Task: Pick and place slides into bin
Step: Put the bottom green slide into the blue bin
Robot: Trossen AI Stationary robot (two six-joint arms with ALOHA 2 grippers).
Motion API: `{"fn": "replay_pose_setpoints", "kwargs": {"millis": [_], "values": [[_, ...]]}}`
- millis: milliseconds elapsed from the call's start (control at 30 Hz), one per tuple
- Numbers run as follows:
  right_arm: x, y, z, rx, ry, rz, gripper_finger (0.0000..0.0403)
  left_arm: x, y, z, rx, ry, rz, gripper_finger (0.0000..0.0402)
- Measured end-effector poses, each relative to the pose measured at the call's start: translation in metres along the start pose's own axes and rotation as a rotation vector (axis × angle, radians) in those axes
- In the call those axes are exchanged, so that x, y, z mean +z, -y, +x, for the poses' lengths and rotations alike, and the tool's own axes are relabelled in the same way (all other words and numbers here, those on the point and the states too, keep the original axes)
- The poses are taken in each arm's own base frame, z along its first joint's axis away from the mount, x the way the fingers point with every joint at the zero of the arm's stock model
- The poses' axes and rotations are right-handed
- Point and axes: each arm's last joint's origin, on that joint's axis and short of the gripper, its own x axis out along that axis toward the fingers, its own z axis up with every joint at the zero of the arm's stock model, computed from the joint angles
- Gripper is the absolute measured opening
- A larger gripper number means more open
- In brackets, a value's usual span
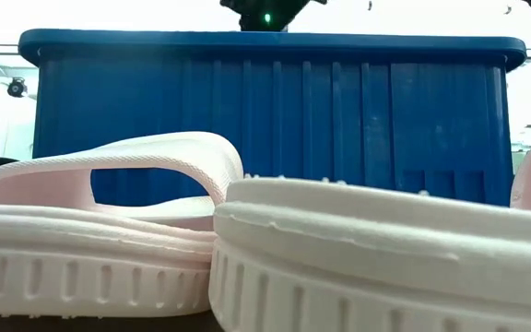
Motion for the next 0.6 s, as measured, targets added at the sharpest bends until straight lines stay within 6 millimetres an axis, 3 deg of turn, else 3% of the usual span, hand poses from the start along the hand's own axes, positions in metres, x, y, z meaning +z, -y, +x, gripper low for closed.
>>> {"fn": "replay_pose_setpoints", "kwargs": {"millis": [267,600], "values": [[0.000,0.014,-0.006,0.050,-0.126,0.131,0.0009,0.000,0.000,0.000,0.007,0.003,0.000,0.0193],[0.035,0.052,-0.036,0.068,-0.099,0.210,0.0009,0.000,-0.001,0.001,0.015,0.004,0.000,0.0193]]}}
